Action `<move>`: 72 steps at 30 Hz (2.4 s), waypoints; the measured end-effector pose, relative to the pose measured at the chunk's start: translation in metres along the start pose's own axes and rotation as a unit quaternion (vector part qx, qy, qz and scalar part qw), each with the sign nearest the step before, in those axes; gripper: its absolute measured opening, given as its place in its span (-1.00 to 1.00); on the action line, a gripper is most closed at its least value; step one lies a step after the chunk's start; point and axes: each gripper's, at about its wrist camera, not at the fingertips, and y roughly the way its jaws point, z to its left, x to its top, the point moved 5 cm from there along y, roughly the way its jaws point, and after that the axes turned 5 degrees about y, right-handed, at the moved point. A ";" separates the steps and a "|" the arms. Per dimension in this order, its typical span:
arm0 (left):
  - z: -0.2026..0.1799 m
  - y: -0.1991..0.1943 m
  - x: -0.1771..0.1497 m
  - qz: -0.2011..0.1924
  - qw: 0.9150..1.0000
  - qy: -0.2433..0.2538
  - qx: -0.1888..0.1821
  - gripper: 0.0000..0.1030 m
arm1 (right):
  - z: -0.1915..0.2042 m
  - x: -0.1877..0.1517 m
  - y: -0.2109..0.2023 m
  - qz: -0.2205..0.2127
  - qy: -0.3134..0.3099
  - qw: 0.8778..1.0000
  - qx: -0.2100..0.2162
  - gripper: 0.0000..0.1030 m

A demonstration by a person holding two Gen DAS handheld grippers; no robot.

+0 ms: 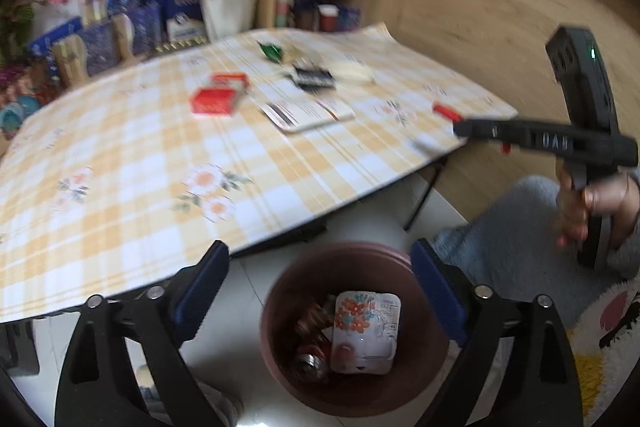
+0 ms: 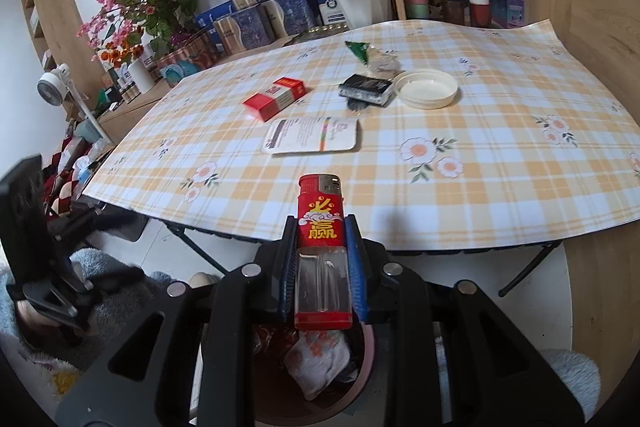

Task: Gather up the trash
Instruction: 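Open the right tool over the bin to drop the red lighter, then grasp the red cigarette box with the left tool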

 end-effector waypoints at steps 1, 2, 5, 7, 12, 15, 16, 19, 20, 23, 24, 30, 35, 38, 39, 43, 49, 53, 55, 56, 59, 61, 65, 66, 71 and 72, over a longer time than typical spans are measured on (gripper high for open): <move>0.003 -0.005 0.001 -0.009 1.000 0.000 0.013 0.79 | 0.002 -0.002 0.001 0.002 -0.002 1.000 0.000 -0.49; 0.006 -0.010 0.002 -0.020 0.999 -0.001 0.025 0.81 | 0.005 -0.003 0.003 0.003 -0.004 1.000 0.001 -0.49; 0.015 -0.022 0.004 -0.038 0.998 -0.008 0.052 0.85 | 0.012 -0.008 0.007 0.007 -0.009 1.000 0.004 -0.49; 0.023 -0.029 0.003 -0.050 0.996 -0.019 0.070 0.86 | 0.017 -0.011 0.010 0.009 -0.016 1.000 0.006 -0.49; 0.041 -0.042 -0.001 -0.070 0.991 -0.055 0.100 0.88 | 0.029 -0.021 0.018 0.020 -0.035 0.999 0.009 -0.49; 0.050 -0.049 -0.005 -0.080 0.988 -0.078 0.110 0.88 | 0.035 -0.030 0.023 0.031 -0.047 0.998 0.011 -0.49; 0.052 -0.051 -0.005 -0.082 0.987 -0.084 0.114 0.88 | 0.037 -0.033 0.025 0.035 -0.049 0.998 0.012 -0.49; 0.059 -0.054 -0.009 -0.088 0.983 -0.102 0.128 0.88 | 0.042 -0.043 0.030 0.047 -0.057 0.997 0.013 -0.49; 0.060 -0.055 -0.010 -0.089 0.982 -0.106 0.132 0.88 | 0.043 -0.046 0.031 0.049 -0.061 0.997 0.012 -0.49; 0.064 -0.058 -0.012 -0.091 0.979 -0.114 0.146 0.88 | 0.048 -0.054 0.036 0.061 -0.075 0.995 0.010 -0.49; 0.064 -0.059 -0.012 -0.093 0.978 -0.114 0.146 0.88 | 0.049 -0.055 0.037 0.064 -0.079 0.995 0.010 -0.49; 0.060 -0.053 -0.012 -0.082 0.981 -0.101 0.144 0.88 | 0.058 -0.065 0.047 0.088 -0.104 0.991 0.006 -0.49; 0.058 -0.048 -0.012 -0.074 0.982 -0.094 0.147 0.88 | 0.062 -0.071 0.054 0.105 -0.115 0.988 0.003 -0.49; 0.060 -0.047 -0.012 -0.073 0.981 -0.096 0.149 0.88 | 0.062 -0.073 0.057 0.113 -0.118 0.987 0.001 -0.48; 0.060 -0.047 -0.012 -0.073 0.981 -0.097 0.150 0.88 | 0.062 -0.074 0.059 0.114 -0.119 0.986 -0.001 -0.31; 0.063 -0.048 -0.013 -0.073 0.981 -0.102 0.150 0.88 | 0.064 -0.070 0.052 0.092 -0.122 0.988 -0.003 0.47; 0.063 -0.048 -0.013 -0.073 0.980 -0.102 0.151 0.88 | 0.058 -0.066 0.052 0.086 -0.113 0.989 -0.029 0.86; 0.063 -0.048 -0.014 -0.073 0.980 -0.102 0.152 0.88 | 0.051 -0.065 0.053 0.088 -0.100 0.991 -0.034 0.88; 0.064 -0.048 -0.014 -0.071 0.980 -0.103 0.152 0.88 | 0.049 -0.065 0.053 0.089 -0.095 0.991 -0.037 0.88; 0.064 -0.048 -0.014 -0.071 0.980 -0.104 0.152 0.88 | 0.049 -0.065 0.053 0.089 -0.095 0.991 -0.038 0.88; 0.065 -0.048 -0.014 -0.071 0.980 -0.106 0.153 0.88 | 0.048 -0.065 0.054 0.089 -0.093 0.991 -0.043 0.88; 0.066 -0.049 -0.014 -0.070 0.980 -0.108 0.154 0.88 | 0.046 -0.063 0.054 0.089 -0.088 0.991 -0.044 0.88; 0.069 -0.046 -0.015 -0.061 0.980 -0.111 0.154 0.88 | 0.038 -0.054 0.050 0.080 -0.063 0.994 -0.042 0.89; 0.070 -0.045 -0.015 -0.056 0.980 -0.115 0.151 0.88 | 0.034 -0.051 0.049 0.076 -0.052 0.995 -0.043 0.89; 0.075 -0.034 -0.002 -0.044 0.985 -0.116 0.119 0.88 | 0.009 -0.029 0.044 0.052 -0.008 0.997 -0.050 0.89; 0.075 -0.031 0.005 -0.044 0.987 -0.109 0.113 0.88 | 0.005 -0.025 0.044 0.049 -0.005 0.997 -0.050 0.89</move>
